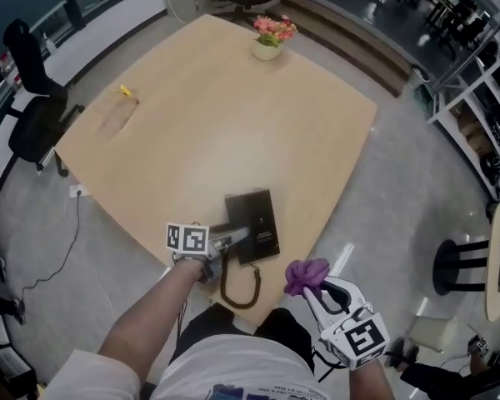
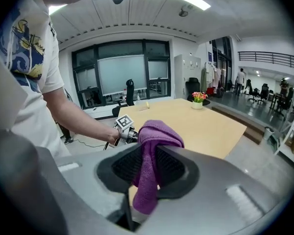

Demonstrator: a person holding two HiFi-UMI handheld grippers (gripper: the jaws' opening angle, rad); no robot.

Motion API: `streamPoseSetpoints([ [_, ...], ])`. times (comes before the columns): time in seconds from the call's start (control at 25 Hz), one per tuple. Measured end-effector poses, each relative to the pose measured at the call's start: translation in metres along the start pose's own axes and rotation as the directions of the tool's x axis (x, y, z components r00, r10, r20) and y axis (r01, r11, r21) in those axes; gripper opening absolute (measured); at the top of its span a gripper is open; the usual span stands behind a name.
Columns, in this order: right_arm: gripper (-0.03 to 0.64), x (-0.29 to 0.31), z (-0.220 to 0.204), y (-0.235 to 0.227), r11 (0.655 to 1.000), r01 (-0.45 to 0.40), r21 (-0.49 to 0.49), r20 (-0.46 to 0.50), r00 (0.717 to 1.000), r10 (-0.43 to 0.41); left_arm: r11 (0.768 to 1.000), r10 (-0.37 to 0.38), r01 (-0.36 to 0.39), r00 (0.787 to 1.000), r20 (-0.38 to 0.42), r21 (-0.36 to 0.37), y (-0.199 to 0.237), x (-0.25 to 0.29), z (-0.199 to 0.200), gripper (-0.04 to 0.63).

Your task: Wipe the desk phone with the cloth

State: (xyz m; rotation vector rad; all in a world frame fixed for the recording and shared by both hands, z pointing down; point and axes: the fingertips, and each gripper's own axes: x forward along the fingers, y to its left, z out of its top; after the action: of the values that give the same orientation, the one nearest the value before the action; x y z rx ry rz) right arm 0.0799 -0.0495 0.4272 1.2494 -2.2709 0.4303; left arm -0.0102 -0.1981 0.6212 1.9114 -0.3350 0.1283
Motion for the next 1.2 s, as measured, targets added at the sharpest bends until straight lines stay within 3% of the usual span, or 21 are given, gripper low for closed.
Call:
streamPoseSetpoints([
  [0.12, 0.089, 0.002, -0.003, 0.001, 1.000, -0.005, 0.011, -0.021, 1.000, 0.005, 0.995, -0.060, 0.058, 0.998, -0.026, -0.082, -0.003, 0.013, 0.001, 0.243],
  [0.16, 0.089, 0.002, -0.003, 0.001, 1.000, -0.009, 0.007, -0.025, 1.000, 0.009, 0.993, -0.065, 0.061, 0.997, -0.038, -0.097, -0.001, 0.014, 0.001, 0.190],
  [0.44, 0.089, 0.007, 0.004, -0.016, 0.999, -0.034, -0.025, -0.020, 0.999, 0.033, 0.999, -0.049, 0.048, 0.996, -0.077, -0.004, -0.012, 0.011, -0.001, 0.183],
  [0.76, 0.089, 0.019, 0.044, -0.034, 0.988, -0.109, -0.113, 0.072, 0.990, 0.118, 0.995, -0.069, 0.071, 0.997, -0.029, 0.076, -0.064, -0.009, 0.006, 0.183],
  [1.2, 0.089, 0.063, 0.117, -0.015, 0.919, -0.296, -0.260, 0.180, 0.920, 0.347, 0.995, -0.056, 0.057, 0.998, -0.020, 0.078, -0.113, -0.026, -0.018, 0.183],
])
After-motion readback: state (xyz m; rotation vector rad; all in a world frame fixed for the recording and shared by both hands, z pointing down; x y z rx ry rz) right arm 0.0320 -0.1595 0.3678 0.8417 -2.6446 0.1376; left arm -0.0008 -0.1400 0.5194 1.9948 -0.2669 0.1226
